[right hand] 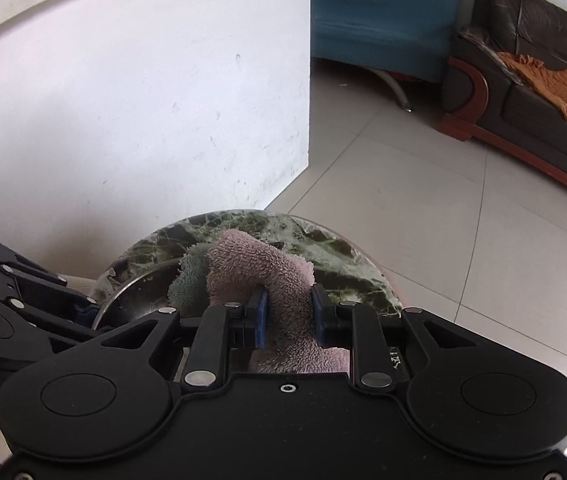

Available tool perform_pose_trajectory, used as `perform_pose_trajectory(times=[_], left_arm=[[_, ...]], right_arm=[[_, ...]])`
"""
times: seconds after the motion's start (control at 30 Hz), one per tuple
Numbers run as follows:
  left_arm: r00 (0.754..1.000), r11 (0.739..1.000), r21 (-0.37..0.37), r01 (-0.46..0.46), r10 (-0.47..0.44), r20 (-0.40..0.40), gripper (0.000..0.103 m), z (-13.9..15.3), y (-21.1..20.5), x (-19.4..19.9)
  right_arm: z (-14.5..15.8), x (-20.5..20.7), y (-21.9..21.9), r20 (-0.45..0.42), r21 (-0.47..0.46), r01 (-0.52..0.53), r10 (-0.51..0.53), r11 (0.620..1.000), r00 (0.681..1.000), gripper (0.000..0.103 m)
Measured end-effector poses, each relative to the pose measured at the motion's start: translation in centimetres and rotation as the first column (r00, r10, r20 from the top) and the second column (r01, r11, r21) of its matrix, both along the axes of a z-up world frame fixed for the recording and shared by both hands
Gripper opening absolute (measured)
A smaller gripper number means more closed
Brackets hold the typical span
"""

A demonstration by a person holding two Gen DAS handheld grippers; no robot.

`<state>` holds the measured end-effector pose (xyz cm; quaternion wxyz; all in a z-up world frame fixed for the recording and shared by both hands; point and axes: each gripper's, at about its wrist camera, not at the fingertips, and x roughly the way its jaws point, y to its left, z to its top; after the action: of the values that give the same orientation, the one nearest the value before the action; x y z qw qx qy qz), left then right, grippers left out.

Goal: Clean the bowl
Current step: 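Hold the bowl rim with the left gripper while the right gripper rubs the towel along the inner wall, then rub the pink towel around the bowl's inner wall with the right gripper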

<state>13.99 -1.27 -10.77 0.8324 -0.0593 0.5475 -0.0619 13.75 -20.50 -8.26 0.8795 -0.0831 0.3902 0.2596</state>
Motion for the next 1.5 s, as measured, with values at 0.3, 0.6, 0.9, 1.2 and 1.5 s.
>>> perform_pose_trajectory(times=[0.3,0.6,0.9,1.2,1.5], left_arm=[[1.000,1.000,-0.009,-0.001,0.001,-0.006,0.017,0.1,0.2,0.3],[1.000,1.000,-0.008,0.019,-0.019,-0.011,0.017,0.0,-0.1,0.4],[1.000,1.000,-0.005,0.015,-0.015,-0.001,0.018,-0.2,-0.4,0.2],[1.000,1.000,0.002,0.028,-0.028,-0.006,0.018,-0.1,-0.4,0.3],[1.000,1.000,0.003,0.022,-0.022,-0.003,0.019,-0.1,-0.7,0.4]], right_arm=[[-0.4,-3.4,-2.6,-0.099,0.022,0.091,-0.089,0.996,0.991,0.022],[0.7,-0.5,0.4,0.013,-0.037,-0.006,0.006,0.999,1.000,0.022],[-0.7,-2.3,-1.8,-0.094,0.010,0.070,-0.069,0.997,0.993,0.022],[0.4,-3.0,-1.2,-0.045,-0.034,0.055,-0.056,0.998,0.997,0.022],[-0.5,-0.7,-1.4,-0.079,0.040,0.071,-0.068,0.997,0.995,0.022]])
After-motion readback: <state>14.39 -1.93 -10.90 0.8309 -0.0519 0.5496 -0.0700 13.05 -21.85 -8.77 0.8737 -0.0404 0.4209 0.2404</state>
